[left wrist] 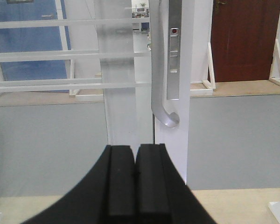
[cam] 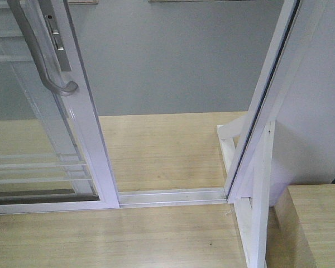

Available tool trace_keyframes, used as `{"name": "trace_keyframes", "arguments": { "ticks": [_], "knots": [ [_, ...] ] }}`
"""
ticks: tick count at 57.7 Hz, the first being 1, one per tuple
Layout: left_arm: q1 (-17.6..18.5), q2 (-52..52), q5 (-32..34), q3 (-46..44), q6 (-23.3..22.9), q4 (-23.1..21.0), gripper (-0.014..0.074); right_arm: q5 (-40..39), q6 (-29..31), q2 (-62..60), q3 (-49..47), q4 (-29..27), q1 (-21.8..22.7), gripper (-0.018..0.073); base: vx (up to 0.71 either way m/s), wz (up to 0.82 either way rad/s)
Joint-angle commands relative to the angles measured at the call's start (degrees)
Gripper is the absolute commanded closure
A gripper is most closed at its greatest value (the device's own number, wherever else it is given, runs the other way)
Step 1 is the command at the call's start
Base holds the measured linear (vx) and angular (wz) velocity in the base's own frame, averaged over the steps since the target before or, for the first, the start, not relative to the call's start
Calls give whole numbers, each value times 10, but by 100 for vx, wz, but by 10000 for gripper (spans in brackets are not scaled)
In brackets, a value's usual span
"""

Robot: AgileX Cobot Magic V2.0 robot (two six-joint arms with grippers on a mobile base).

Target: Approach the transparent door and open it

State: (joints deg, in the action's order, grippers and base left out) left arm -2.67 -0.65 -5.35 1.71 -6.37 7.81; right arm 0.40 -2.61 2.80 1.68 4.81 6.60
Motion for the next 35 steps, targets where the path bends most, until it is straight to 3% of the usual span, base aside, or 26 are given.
{"name": "trace_keyframes", "arguments": {
  "ticks": [1, 12, 35],
  "knots": [
    [-1, -3, 43, 8, -4, -2, 596, 10, -6, -42, 2, -12, 3, 568, 0, 0],
    [-1, -3, 43, 8, -4, -2, 596, 39, -6, -44, 3, -56, 2, 566, 0, 0],
    [-1, -3, 43, 8, -4, -2, 596, 34, 1, -43, 3, -56, 2, 565, 0, 0]
  ]
}}
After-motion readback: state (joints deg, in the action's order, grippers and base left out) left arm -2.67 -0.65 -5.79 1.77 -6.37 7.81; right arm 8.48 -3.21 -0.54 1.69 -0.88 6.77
